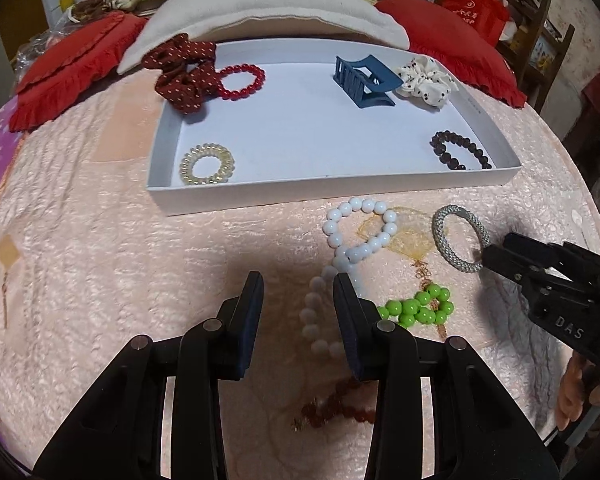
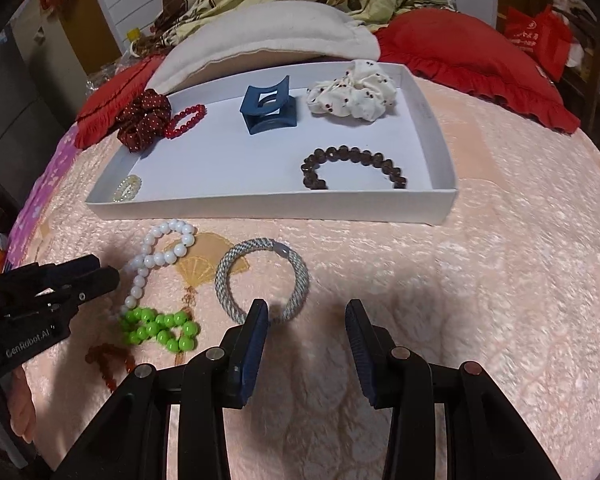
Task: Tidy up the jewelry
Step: 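Grasp the grey braided bangle with the right tool while the left tool grasps the white pearl strand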
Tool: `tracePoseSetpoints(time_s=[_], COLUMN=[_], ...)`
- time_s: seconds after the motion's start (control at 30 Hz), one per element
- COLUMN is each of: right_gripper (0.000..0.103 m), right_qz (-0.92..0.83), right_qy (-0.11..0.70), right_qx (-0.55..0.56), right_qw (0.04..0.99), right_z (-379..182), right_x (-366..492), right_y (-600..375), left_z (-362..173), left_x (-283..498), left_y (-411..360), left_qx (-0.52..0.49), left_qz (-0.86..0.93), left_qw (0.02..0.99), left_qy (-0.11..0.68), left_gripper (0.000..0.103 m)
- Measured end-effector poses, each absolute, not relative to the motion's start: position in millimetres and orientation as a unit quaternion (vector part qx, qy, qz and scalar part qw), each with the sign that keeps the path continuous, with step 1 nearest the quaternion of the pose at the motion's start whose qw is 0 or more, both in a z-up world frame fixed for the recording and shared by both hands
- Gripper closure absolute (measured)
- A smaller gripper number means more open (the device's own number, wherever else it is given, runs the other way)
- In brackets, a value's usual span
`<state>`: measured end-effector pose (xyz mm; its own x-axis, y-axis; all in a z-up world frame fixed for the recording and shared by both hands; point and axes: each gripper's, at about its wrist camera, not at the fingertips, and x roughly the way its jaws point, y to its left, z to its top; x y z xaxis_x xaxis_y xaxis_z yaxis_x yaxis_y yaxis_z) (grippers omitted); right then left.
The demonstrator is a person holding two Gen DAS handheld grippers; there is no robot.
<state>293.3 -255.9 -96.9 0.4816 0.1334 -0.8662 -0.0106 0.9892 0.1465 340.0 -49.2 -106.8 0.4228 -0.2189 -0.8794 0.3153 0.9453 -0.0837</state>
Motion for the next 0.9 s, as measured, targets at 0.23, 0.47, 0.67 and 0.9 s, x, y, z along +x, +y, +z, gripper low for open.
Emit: tracePoseSetpoints(time_s=[0.23, 0.47, 0.67, 0.9], right_gripper=[0.064, 0.064, 0.072, 0.097], right_qz=[0.041, 0.031, 0.027, 0.038], right_qy=[0.502, 0.494, 0.480, 0.493], right_qx=[0.038, -0.001, -0.010, 0.017], right_qw=[0.863, 0.869, 0.877, 0.869], right_z=[-99, -102, -103, -96], right_x=[304, 305, 303, 295], right_y=[-246, -233, -228, -228], left_z=[-117, -118, -118, -101], left_x=[342, 343, 343, 329], left_y=[-57, -59, -60, -55], left_qx=[0.075, 0.078, 0.076, 0.059], left_qz=[-0.165, -0.166, -0.155, -0.144], left_qw=[0.842, 0.846, 0.848, 0.853], left_qy=[0.508, 0.501, 0.501, 0.499], left_gripper=[0.068, 0.068, 0.086, 0.095])
